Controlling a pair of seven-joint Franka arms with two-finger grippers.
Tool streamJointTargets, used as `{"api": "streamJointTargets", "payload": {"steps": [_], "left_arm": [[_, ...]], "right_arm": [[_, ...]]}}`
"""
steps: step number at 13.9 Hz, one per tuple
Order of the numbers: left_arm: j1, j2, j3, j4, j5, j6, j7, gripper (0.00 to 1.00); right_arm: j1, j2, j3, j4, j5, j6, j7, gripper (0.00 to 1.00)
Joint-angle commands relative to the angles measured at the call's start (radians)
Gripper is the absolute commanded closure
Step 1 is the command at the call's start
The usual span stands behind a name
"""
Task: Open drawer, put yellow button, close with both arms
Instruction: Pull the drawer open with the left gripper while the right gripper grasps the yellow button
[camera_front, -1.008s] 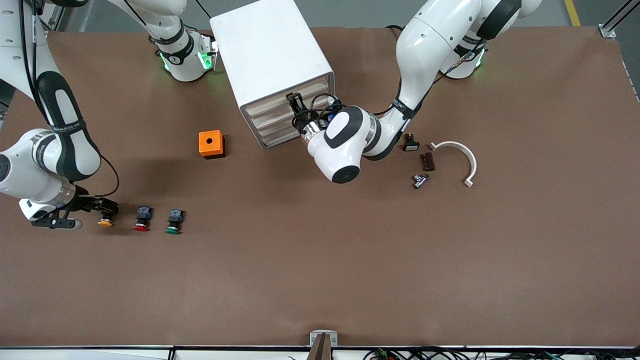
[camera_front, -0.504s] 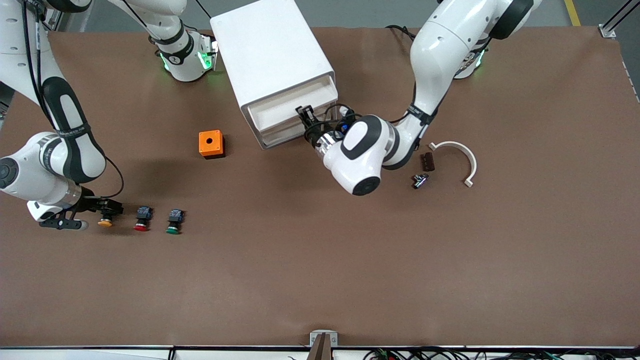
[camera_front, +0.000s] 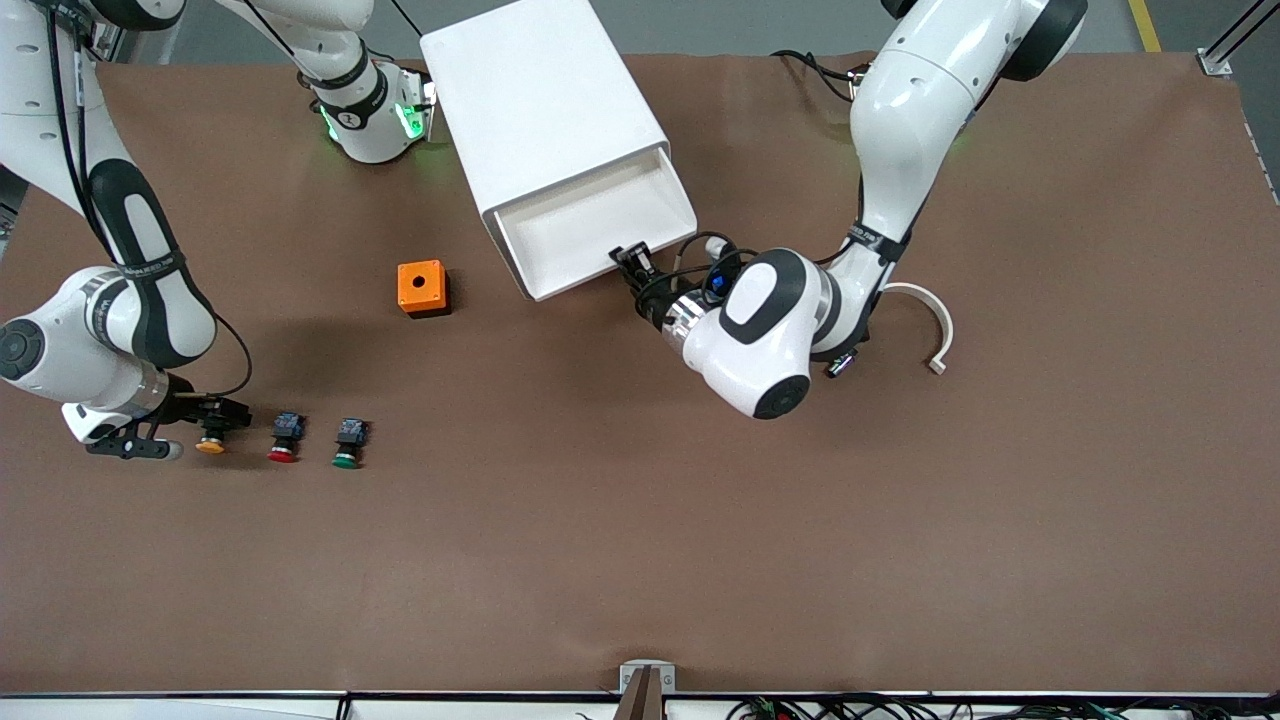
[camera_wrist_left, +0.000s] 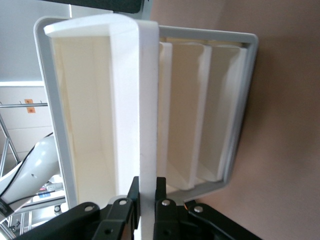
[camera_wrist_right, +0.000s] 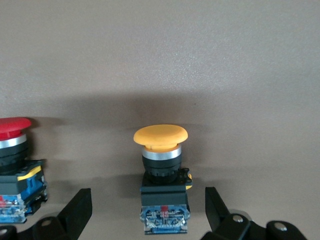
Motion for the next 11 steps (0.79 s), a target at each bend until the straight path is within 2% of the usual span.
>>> {"api": "streamJointTargets", "payload": {"steps": [1, 2, 4, 6, 7, 8, 9, 11], "left_arm": [[0.029, -0.006, 0.027, 0.027, 0.001, 0.024, 0.021, 1.00], [0.031, -0.004, 0.034, 0.027, 0.001, 0.029, 0.031, 1.00], [0.038, 0.003, 0.041, 0.027, -0.003, 0.037, 0.044, 1.00], [0.038, 0.009, 0.041, 0.027, -0.006, 0.077, 0.066, 1.00], [0.045, 0.008, 0.041, 0.027, -0.011, 0.090, 0.072, 0.94], [0.060, 0.008, 0.041, 0.026, -0.023, 0.091, 0.075, 0.55], [0.063, 0.009, 0.041, 0.027, -0.037, 0.092, 0.075, 0.01], [0.068, 0.008, 0.042, 0.026, -0.037, 0.091, 0.098, 0.00]], "right_arm": [[-0.008, 0.006, 0.004, 0.001, -0.013, 0.011, 0.007, 0.13], [-0.011, 0.010, 0.004, 0.004, -0.016, 0.011, 0.007, 0.17], [-0.014, 0.012, 0.004, 0.007, -0.016, 0.012, 0.007, 0.31], [-0.014, 0.010, 0.004, 0.009, -0.016, 0.009, 0.003, 0.57], [-0.016, 0.010, 0.004, 0.013, -0.016, 0.002, 0.000, 0.66], [-0.017, 0.010, 0.004, 0.027, -0.016, -0.006, -0.002, 0.73], [-0.017, 0.009, 0.004, 0.032, -0.016, -0.011, -0.003, 0.79], [-0.019, 0.007, 0.005, 0.044, -0.013, -0.038, -0.003, 0.88]]}}
